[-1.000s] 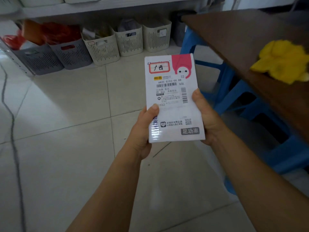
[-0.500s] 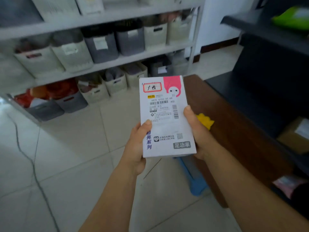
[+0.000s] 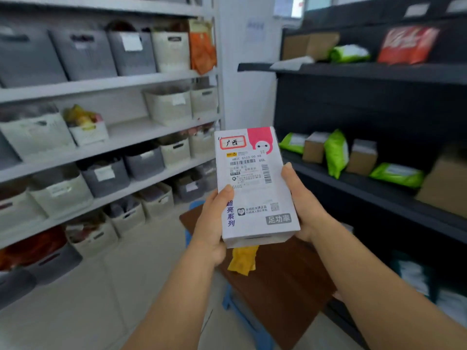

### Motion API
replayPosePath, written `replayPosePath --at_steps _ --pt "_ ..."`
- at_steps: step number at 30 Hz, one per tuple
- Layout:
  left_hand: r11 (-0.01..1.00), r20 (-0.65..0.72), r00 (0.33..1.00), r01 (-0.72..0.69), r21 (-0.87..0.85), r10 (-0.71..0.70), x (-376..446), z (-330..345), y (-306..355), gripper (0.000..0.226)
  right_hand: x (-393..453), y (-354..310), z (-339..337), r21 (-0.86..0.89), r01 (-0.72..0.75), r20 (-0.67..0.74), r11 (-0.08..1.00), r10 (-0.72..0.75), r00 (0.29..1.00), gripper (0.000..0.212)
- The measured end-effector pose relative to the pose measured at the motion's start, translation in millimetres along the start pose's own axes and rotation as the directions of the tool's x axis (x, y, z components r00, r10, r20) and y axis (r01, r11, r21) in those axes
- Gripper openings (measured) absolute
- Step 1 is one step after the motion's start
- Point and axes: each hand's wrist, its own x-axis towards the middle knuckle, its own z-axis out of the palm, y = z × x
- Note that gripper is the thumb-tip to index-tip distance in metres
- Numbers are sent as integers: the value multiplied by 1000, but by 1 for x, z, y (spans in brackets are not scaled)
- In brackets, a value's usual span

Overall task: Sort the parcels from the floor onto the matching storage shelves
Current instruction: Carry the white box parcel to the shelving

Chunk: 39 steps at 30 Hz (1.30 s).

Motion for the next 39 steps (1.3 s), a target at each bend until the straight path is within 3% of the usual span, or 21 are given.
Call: replayPosePath --at_steps 7,12,17,25,39 --pt "998 202 979 -32 54 20 -15 72 43 65 -66 -71 -6 23 158 -68 987 -156 985 54" --pt "999 315 949 29 18 -33 -23 117 59 37 -106 -105 -15 -68 243 -130 968 -250 960 62" --pt "998 422 905 40 48 -57 -29 160 66 36 -140 -132 -32 -149 280 -199 948 -307 931 66" --pt "997 554 830 34 63 -64 -30 237 63 29 -179 -177 -70 -128 372 -288 919 -393 873 61" --pt "992 701 705 123 30 -109 -56 411 0 36 -273 -253 -196 -210 493 -405 844 -534 742 58"
